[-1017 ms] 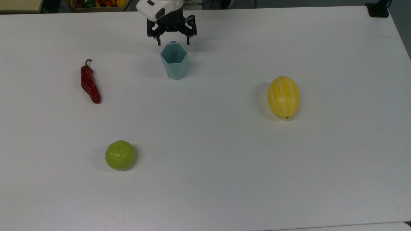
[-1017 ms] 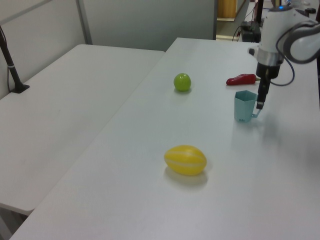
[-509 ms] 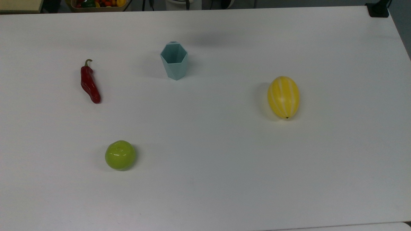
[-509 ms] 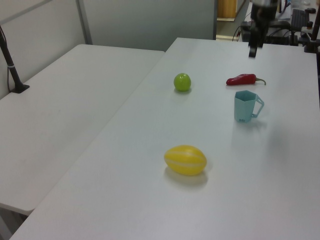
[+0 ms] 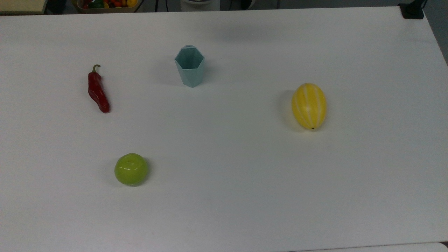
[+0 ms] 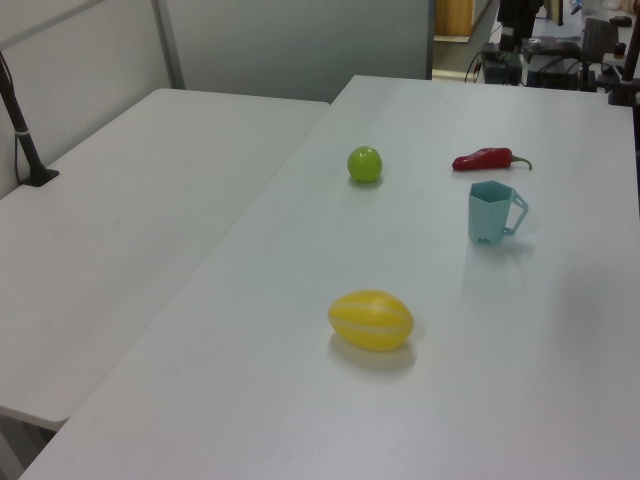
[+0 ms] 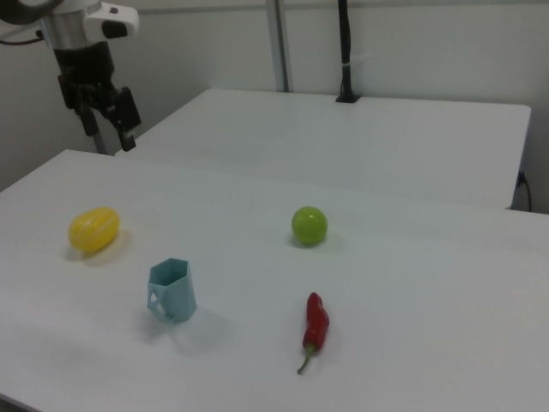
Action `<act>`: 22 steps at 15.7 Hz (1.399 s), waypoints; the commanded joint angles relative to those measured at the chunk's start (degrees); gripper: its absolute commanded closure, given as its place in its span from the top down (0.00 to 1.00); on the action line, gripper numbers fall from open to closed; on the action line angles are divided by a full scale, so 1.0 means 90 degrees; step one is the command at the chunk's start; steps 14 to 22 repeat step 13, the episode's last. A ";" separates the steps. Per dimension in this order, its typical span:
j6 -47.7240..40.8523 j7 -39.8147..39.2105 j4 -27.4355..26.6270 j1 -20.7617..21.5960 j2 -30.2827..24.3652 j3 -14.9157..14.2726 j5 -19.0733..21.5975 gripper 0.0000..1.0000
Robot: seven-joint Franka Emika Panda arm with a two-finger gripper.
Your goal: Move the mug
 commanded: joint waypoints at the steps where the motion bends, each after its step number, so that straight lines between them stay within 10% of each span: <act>1: 0.0215 -0.0308 0.0174 0.0070 0.0321 -0.0020 0.0104 1.00; 22: 0.1038 -0.0945 0.0008 0.0138 0.0399 -0.0118 0.0046 1.00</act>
